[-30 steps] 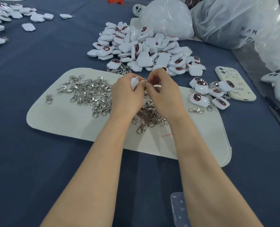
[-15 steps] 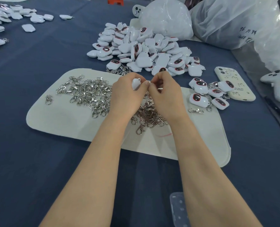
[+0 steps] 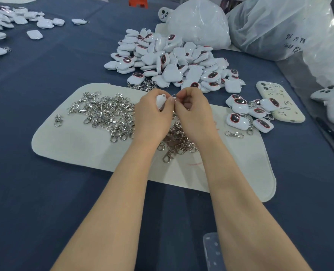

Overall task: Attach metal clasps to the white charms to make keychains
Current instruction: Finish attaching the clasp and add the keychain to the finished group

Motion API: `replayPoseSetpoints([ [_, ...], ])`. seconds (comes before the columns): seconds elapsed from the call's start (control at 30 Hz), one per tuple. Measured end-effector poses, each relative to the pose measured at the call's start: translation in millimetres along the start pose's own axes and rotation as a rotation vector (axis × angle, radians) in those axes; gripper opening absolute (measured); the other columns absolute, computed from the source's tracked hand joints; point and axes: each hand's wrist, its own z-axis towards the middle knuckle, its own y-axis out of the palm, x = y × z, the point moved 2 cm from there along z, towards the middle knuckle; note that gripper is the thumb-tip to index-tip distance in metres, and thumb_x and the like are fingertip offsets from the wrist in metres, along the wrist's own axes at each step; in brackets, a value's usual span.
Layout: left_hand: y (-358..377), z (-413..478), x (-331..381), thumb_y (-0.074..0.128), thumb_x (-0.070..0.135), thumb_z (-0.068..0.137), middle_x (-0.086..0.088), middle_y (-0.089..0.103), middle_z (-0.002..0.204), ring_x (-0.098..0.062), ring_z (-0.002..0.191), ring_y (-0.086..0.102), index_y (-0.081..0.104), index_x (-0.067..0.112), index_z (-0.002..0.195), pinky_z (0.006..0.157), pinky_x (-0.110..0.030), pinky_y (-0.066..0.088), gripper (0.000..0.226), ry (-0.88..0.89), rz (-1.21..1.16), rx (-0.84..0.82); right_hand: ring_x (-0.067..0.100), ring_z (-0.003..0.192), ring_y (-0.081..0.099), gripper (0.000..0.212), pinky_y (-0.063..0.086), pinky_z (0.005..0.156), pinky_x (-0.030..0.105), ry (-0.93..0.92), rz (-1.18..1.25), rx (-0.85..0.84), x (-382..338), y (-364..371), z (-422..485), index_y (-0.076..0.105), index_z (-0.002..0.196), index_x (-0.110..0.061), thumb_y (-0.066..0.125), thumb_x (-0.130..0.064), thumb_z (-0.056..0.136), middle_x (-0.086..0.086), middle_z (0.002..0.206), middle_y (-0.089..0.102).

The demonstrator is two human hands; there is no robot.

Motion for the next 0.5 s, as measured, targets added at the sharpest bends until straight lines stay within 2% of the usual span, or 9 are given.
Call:
replayPoseSetpoints([
  [0.1, 1, 1, -1, 0.06, 0.018, 0.089, 0.011, 0.057, 0.068, -0.007, 0.062, 0.053, 0.062, 0.016, 0.083, 0.062, -0.023, 0.042, 0.006, -0.041, -0.064, -0.015, 0.001, 0.067, 0.049, 0.015, 0.039, 0.063, 0.012, 0.009, 0.037, -0.013, 1, -3, -1, 0.051, 0.088, -0.017, 0.055, -0.002, 0.088, -0.009, 0.078, 0.054],
  [0.2, 1, 2, -2, 0.06, 0.017, 0.089, 0.01, 0.057, 0.066, -0.009, 0.061, 0.054, 0.06, 0.019, 0.08, 0.063, -0.025, 0.043, 0.009, -0.056, -0.086, -0.03, 0.003, 0.065, 0.048, 0.021, 0.039, 0.063, 0.015, -0.021, 0.025, -0.019, -1, -4, -1, 0.049, 0.082, -0.021, 0.055, -0.002, 0.088, -0.009, 0.075, 0.054],
  [0.37, 0, 2, 0, 0.06, 0.018, 0.09, 0.001, 0.062, 0.074, -0.023, 0.075, 0.062, 0.062, 0.018, 0.083, 0.077, -0.04, 0.054, 0.007, -0.084, -0.125, -0.11, 0.0, 0.059, 0.046, 0.02, 0.037, 0.059, 0.01, -0.089, -0.052, 0.046, -3, -6, -3, 0.049, 0.079, -0.021, 0.059, -0.005, 0.085, -0.013, 0.069, 0.052],
  [0.43, 1, 1, 2, 0.06, 0.019, 0.09, 0.0, 0.063, 0.074, -0.02, 0.072, 0.062, 0.06, 0.02, 0.083, 0.076, -0.04, 0.054, 0.007, -0.09, -0.147, -0.149, -0.002, 0.058, 0.045, 0.016, 0.038, 0.059, 0.009, -0.107, -0.075, 0.07, -3, -9, -2, 0.051, 0.08, -0.017, 0.059, -0.004, 0.083, -0.013, 0.068, 0.051],
  [0.5, 1, 0, 2, 0.059, 0.02, 0.088, 0.001, 0.064, 0.075, -0.011, 0.062, 0.062, 0.053, 0.023, 0.09, 0.067, -0.034, 0.053, 0.007, -0.146, -0.198, -0.182, -0.003, 0.058, 0.045, 0.014, 0.038, 0.06, 0.009, -0.114, -0.106, 0.088, -2, -12, -3, 0.051, 0.081, -0.015, 0.057, -0.002, 0.083, -0.013, 0.068, 0.05],
])
